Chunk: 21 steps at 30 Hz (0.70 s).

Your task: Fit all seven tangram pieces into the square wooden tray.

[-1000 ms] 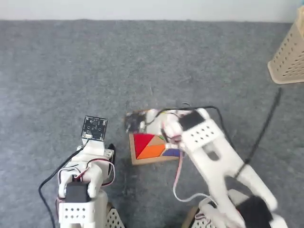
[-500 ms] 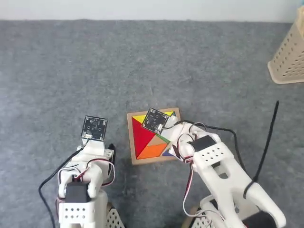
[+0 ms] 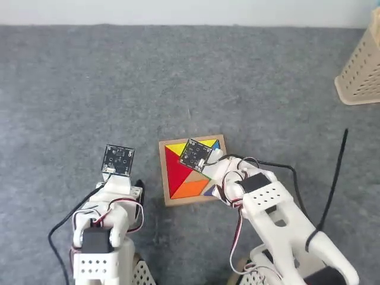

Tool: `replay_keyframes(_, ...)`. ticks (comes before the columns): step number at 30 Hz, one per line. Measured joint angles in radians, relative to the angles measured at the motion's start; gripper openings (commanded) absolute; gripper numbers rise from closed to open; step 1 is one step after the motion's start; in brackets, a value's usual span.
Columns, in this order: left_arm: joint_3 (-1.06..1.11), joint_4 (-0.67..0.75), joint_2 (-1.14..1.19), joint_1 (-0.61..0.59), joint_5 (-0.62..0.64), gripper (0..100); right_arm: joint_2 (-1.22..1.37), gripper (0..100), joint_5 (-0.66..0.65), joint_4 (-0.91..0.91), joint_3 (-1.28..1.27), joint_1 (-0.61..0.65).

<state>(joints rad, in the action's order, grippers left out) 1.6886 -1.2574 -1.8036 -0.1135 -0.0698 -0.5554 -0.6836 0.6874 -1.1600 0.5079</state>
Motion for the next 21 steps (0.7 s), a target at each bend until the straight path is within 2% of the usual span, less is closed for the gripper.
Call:
replay_keyframes(8,0.0,0.0,0.0,0.0,0.0,13,0.0,0.6,0.009,-0.126,-0.003,-0.002)
replay_keyframes(11,0.0,0.0,0.0,0.0,0.0,13,-0.025,0.6,0.068,-0.166,-0.003,-0.002)
replay_keyframes(14,0.0,0.0,0.0,0.0,0.0,13,-0.087,0.6,0.109,-0.146,-0.003,-0.002)
replay_keyframes(21,0.0,0.0,0.0,0.0,0.0,13,-0.18,0.6,0.109,-0.046,-0.068,-0.002)
